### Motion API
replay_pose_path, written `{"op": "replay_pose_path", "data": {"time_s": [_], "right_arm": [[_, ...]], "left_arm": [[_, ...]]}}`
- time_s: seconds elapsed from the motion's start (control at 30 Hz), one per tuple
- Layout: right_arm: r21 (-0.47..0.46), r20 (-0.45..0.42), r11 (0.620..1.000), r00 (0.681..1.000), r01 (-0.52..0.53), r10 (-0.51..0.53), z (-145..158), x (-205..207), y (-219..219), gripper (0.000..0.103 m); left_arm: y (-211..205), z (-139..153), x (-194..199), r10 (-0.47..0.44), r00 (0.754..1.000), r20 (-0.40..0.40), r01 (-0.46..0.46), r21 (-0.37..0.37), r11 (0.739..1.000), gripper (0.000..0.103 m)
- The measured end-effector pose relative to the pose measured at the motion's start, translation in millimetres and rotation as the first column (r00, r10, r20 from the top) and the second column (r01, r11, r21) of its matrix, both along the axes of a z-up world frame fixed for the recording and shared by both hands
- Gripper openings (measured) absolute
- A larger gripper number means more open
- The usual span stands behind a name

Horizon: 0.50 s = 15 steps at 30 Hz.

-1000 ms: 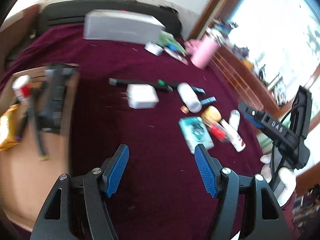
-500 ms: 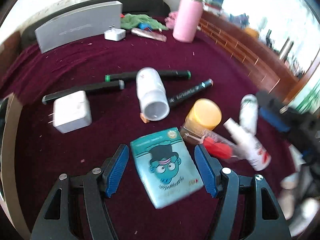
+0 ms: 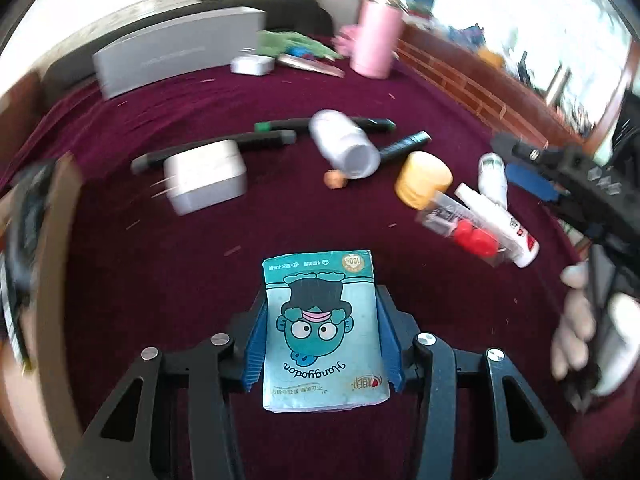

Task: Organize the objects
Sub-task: 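Grasp the blue tissue pack with the left tool while the right grasps the white charger plug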

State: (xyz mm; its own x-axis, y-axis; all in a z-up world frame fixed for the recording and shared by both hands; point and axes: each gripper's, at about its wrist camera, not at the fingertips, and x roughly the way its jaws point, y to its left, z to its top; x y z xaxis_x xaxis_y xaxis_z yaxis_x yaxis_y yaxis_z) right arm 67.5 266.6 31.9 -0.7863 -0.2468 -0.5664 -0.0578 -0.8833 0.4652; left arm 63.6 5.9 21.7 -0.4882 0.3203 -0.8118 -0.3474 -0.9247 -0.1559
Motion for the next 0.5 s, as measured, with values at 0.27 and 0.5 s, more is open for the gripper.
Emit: {"op": "replay_pose_path", "data": {"time_s": [0.27,0.5], "right_arm": [[-0.087,0.047,0.976,0.978,-0.198,0.202,18,-15,-46,0.058],[0.003,0.195,0.918,0.900,-0.397,0.389,26,-71,-152,0.065]], "left_arm": [[-76,14,42,0.099,0.995,-0.011,-0.096,0.139,0.986,0.043],[-101,29,54,0.129,0.989,-0.070,-0.113,0.197,0.974,0.043]]}}
